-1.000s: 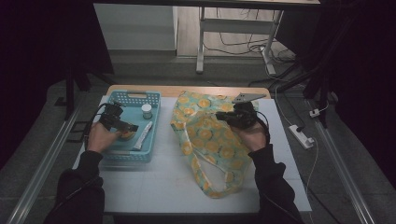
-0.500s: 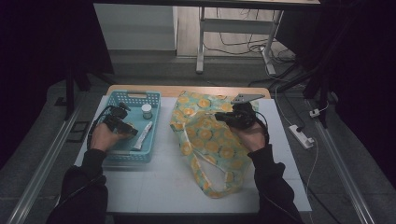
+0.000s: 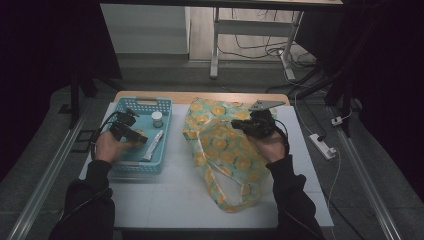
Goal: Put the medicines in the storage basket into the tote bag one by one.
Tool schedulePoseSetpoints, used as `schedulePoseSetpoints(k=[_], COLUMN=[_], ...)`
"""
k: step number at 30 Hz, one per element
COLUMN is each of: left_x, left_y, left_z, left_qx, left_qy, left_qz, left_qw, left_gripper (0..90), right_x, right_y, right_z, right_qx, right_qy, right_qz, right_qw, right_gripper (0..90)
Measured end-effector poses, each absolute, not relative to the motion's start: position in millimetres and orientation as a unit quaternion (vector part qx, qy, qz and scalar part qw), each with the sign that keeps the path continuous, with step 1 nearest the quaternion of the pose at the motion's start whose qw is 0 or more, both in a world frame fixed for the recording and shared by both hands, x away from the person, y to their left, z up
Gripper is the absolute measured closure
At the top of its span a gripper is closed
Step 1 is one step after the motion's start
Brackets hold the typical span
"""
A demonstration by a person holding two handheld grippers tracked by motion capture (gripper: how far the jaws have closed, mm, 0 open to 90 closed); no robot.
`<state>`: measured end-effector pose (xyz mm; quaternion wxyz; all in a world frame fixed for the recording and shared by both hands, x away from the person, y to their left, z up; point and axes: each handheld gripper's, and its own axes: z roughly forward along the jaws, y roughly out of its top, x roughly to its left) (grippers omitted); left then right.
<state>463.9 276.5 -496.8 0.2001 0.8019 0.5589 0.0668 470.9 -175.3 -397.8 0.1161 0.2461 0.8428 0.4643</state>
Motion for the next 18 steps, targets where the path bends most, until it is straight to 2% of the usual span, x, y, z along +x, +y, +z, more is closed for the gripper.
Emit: schedulePoseSetpoints(k=[9,18], left_x=[457.5,448.7], left_y=[271.7,262.9], left_z=[-483.2,-468.0], left_qx=[0.807,0.817], left_qy=[0.534,0.508], left_qz=[0.067,0.082], left_qw=[0.244,0.261], left_gripper=[20.2,20.2], right_x=[470.6,471.4], right_y=[-175.3,-176.3], right_z=[-398.2,-398.3], right_qx=[0.246,0.247], right_qy=[0.842,0.84], right_qz=[0.466,0.469], right_qw=[0.114,0.115], right_gripper=[90.0,90.0])
